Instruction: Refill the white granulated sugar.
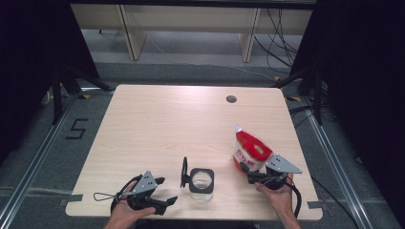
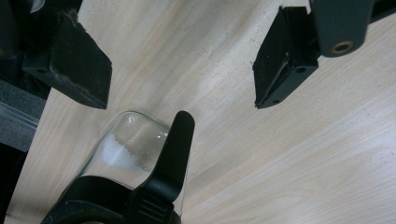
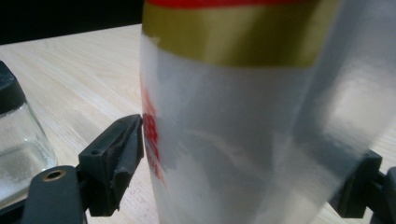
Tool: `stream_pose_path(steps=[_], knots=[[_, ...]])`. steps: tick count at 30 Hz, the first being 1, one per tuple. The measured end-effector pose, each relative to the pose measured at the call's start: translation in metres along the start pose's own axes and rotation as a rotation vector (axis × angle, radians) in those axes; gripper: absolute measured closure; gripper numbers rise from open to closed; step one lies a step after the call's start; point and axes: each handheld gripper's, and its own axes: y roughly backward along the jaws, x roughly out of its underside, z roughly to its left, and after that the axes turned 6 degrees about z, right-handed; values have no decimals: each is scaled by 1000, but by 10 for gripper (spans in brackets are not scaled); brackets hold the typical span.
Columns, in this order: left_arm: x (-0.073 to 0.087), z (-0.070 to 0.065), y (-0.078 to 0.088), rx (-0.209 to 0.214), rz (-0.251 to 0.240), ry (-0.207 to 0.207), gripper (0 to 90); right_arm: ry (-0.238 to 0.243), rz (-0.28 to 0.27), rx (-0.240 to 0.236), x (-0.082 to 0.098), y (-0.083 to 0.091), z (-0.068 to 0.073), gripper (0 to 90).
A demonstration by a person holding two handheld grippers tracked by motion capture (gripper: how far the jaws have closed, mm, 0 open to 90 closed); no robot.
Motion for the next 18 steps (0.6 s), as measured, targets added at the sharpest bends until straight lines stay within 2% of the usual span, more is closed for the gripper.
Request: stream_pose_path(steps=[1, 2, 5, 6, 7, 9, 10, 11, 12, 13, 15, 16, 18], knots=[[0, 0, 0, -2, 13, 6, 190, 0, 0, 0, 0, 0, 0, 189], [1, -3, -1, 1, 7, 31, 190, -12, 4, 2, 0, 0, 1, 189], [0, -2, -1, 5, 12, 20, 190, -13, -6, 8, 1, -1, 0, 189], [0, -3, -2, 4, 5, 25, 190, 5, -13, 18, 1, -2, -1, 189], [0, -3, -2, 9, -3, 34, 190, -26, -5, 12, 2, -2, 1, 189], [0, -3, -1, 5, -1, 20, 190, -27, -17, 16, 2, -4, 0, 190], [0, -2, -1, 4, 0, 16, 190, 0, -31, 10, 2, -6, -2, 189], [0, -2, -1, 4, 0, 6, 190, -14, -17, -4, 2, -6, -1, 189], [0, -1, -1, 3, 3, -2, 191, -11, -11, 6, 2, -6, -1, 191], [0, -1, 0, 6, 7, -3, 191, -35, -15, -3, 3, -7, 0, 191], [0, -1, 0, 6, 5, -3, 191, -29, 7, 10, 3, -7, -1, 190], [0, -1, 0, 7, 8, -5, 191, -56, -29, -2, 3, -10, -1, 191], [0, -2, -2, 6, -4, 1, 191, -41, -16, 1, 4, -10, -2, 191]])
